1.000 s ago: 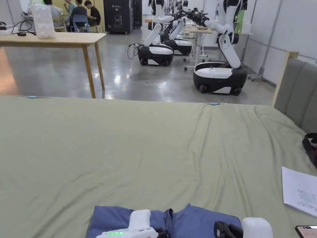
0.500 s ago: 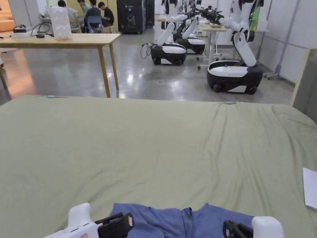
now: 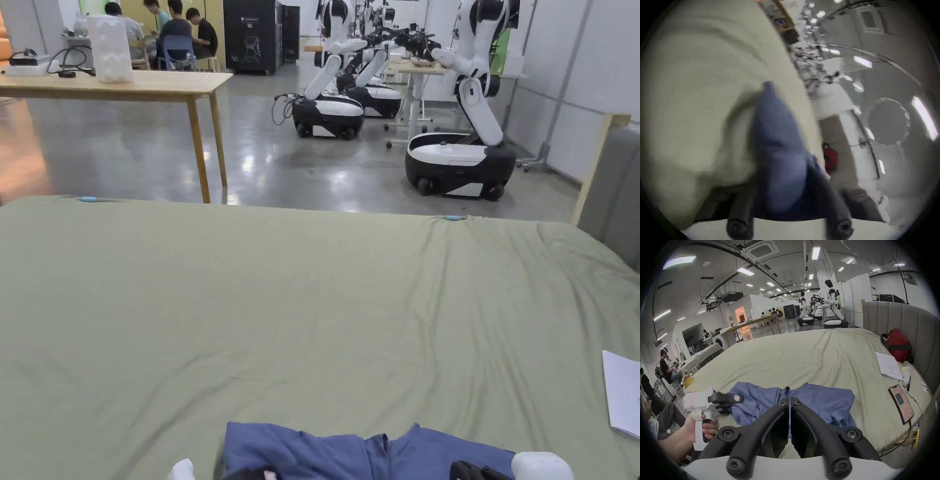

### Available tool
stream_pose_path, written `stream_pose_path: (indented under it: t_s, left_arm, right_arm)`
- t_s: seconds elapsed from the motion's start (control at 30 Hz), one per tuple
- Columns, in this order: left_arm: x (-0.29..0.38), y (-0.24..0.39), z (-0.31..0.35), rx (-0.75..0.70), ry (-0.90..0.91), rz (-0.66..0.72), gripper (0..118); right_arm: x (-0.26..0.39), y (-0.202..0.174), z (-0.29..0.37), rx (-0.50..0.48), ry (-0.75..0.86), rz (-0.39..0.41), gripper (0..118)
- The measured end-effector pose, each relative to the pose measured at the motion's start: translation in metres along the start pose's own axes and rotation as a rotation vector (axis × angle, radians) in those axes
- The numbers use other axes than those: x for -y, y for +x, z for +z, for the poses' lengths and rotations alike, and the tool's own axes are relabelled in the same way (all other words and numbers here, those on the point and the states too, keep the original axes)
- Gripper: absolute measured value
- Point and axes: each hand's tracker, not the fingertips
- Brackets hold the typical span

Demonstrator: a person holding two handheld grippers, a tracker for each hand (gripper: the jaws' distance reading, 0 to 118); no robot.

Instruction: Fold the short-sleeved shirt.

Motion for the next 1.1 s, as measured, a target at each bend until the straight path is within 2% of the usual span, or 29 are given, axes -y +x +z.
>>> stream_pose_path:
  t_s: [0.03, 0.07, 0.13, 0.23, 0.3, 0.33, 0.43, 0.5, 0.67, 0.8, 0.87, 0.9, 0.97, 1.0, 1.07, 1.1]
  left_arm:
    - [-0.01, -0.008, -0.001, -0.043, 0.05, 0.004, 14]
    - [0.021, 0.005, 0.01, 0.032, 0.017, -0.015, 14]
    - [0.02, 0.013, 0.021, -0.047, 0.078, -0.106, 14]
    - [-0.009, 0.004, 0.053, -0.08, 0.166, -0.178, 13]
    - [-0.024, 0.02, 0.073, -0.217, 0.233, -0.337, 13]
    - [-0.011, 0.053, 0.091, -0.27, 0.257, -0.43, 13]
    - [0.001, 0.092, 0.101, -0.26, 0.324, -0.549, 12]
    - [0.003, 0.116, 0.09, -0.247, 0.344, -0.688, 12]
    - [0.101, 0.194, 0.014, -0.168, 0.25, -1.078, 12]
    - [0.172, 0.205, -0.056, -0.193, 0.081, -1.228, 13]
    - [0.193, 0.197, -0.086, -0.266, 0.008, -1.296, 13]
    - [0.202, 0.19, -0.097, -0.293, -0.011, -1.327, 19]
    - [0.208, 0.181, -0.107, -0.298, -0.035, -1.306, 87]
    - [0.205, 0.18, -0.105, -0.273, -0.075, -1.272, 87]
    - [0.202, 0.19, -0.086, -0.191, -0.05, -1.21, 108]
    - [0.197, 0.199, -0.071, -0.14, -0.001, -1.18, 111]
  right_arm:
    - [0.001, 0.001, 0.0, 0.002, 0.0, -0.001, 3]
    - [0.0, 0.001, 0.0, 0.004, -0.001, 0.0, 3]
    - [0.0, 0.0, 0.001, 0.003, 0.001, 0.0, 3]
    - [-0.001, -0.002, 0.003, 0.0, 0.005, 0.008, 3]
    - [0.0, -0.002, 0.002, -0.011, 0.006, 0.012, 3]
    - [0.0, -0.003, 0.002, -0.013, 0.006, 0.017, 3]
    - [0.0, -0.005, 0.003, -0.026, 0.011, 0.02, 3]
    - [0.0, -0.006, 0.005, -0.03, 0.017, 0.019, 3]
    - [0.002, 0.003, 0.016, 0.003, 0.029, 0.036, 3]
    - [0.003, 0.019, 0.031, 0.09, 0.028, 0.06, 3]
    - [0.001, 0.028, 0.037, 0.104, 0.025, 0.057, 3]
    - [0.0, 0.032, 0.04, 0.109, 0.024, 0.052, 3]
    - [-0.002, 0.039, 0.045, 0.114, 0.029, 0.036, 3]
    - [-0.002, 0.041, 0.045, 0.114, 0.028, 0.03, 3]
    - [-0.001, 0.045, 0.045, 0.115, 0.028, 0.023, 3]
    - [0.0, 0.046, 0.045, 0.112, 0.032, 0.02, 3]
